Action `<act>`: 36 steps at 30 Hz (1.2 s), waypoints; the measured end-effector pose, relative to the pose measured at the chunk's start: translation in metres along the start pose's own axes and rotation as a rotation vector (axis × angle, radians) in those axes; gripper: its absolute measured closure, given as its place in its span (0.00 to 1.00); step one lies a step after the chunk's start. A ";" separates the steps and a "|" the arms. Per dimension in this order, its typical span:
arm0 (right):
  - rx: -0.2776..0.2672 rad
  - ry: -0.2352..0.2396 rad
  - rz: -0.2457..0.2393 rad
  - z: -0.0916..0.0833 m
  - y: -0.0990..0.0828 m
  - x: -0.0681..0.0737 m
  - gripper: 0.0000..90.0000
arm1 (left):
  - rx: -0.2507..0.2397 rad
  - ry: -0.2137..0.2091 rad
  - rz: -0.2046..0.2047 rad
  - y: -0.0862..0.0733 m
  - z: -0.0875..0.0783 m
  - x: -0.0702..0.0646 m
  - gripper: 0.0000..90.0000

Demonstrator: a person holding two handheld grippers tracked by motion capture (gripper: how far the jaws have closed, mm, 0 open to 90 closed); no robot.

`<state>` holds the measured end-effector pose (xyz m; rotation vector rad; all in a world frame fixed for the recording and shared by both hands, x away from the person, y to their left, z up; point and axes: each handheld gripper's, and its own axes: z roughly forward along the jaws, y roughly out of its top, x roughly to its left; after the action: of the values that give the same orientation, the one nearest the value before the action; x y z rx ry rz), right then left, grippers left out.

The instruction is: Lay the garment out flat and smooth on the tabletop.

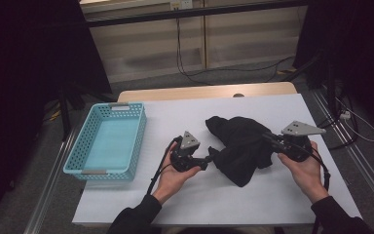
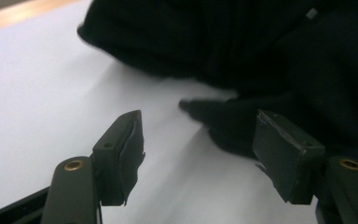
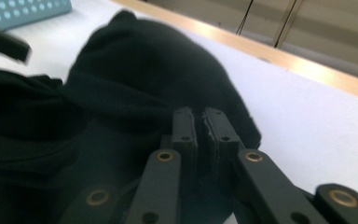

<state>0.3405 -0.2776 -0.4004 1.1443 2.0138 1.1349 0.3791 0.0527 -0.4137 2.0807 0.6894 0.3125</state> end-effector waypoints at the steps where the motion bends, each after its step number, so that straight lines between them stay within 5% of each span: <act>1: 0.009 0.003 0.003 0.002 -0.002 0.000 0.93 | -0.006 -0.003 0.009 0.002 -0.004 0.001 0.38; 5: 0.046 0.030 -0.003 0.012 -0.008 0.003 0.92 | -0.023 -0.007 -0.001 0.005 -0.006 0.001 0.39; 15: 0.135 0.084 -0.037 0.028 -0.020 0.013 0.86 | 0.017 -0.041 0.005 0.008 0.026 -0.008 0.38; 25: 0.072 0.090 0.016 0.024 -0.020 0.009 0.58 | 0.058 -0.054 0.003 0.014 0.067 -0.010 0.31; 29: 0.119 0.127 0.005 0.034 -0.024 0.014 0.46 | 0.086 -0.036 -0.002 0.007 0.084 -0.008 0.33; 32: 0.159 0.081 -0.022 0.043 -0.025 0.020 0.33 | 0.102 -0.058 -0.007 0.002 0.090 -0.008 0.36; 36: 0.206 0.111 -0.030 0.055 -0.029 0.023 0.37 | 0.111 -0.121 -0.020 0.003 0.088 -0.014 0.63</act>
<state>0.3600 -0.2439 -0.4536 1.1682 2.2689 1.0144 0.4095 -0.0165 -0.4607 2.1767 0.6679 0.1379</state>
